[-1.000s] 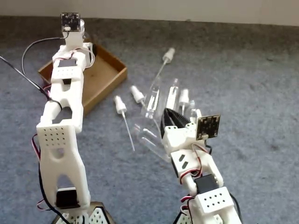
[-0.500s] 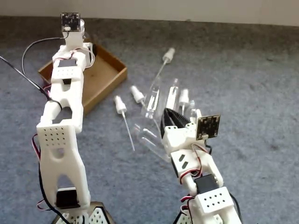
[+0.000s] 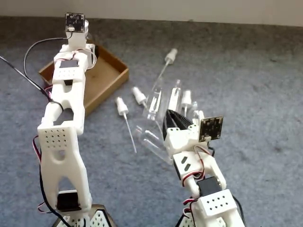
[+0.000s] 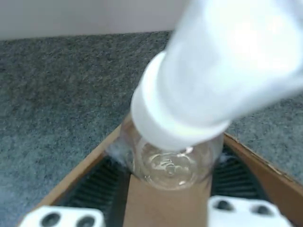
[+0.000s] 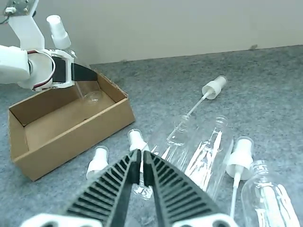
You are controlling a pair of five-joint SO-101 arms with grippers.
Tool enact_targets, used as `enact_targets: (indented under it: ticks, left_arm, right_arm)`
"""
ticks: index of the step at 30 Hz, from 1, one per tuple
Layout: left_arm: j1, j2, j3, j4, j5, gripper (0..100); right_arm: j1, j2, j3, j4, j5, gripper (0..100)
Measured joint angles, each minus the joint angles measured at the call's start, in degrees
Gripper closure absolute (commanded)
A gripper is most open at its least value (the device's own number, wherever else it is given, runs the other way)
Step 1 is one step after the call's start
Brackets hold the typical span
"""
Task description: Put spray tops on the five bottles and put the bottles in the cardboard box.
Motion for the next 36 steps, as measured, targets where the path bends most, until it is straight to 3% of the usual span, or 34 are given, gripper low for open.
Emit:
enact_targets:
  ticks: [18, 25, 36]
  left_arm:
    - [-0.2, 0.0, 0.0, 1.5, -0.2, 83]
    - [-0.3, 0.0, 0.0, 2.3, -0.3, 70]
    - [-1.4, 0.1, 0.0, 5.7, -0.4, 69]
  right_arm:
    - [0.0, 0.0, 0.0, 0.0, 0.0, 99.1]
    - [0.0, 0.0, 0.0, 0.0, 0.0, 99.1]
    - [0.0, 0.0, 0.0, 0.0, 0.0, 99.1]
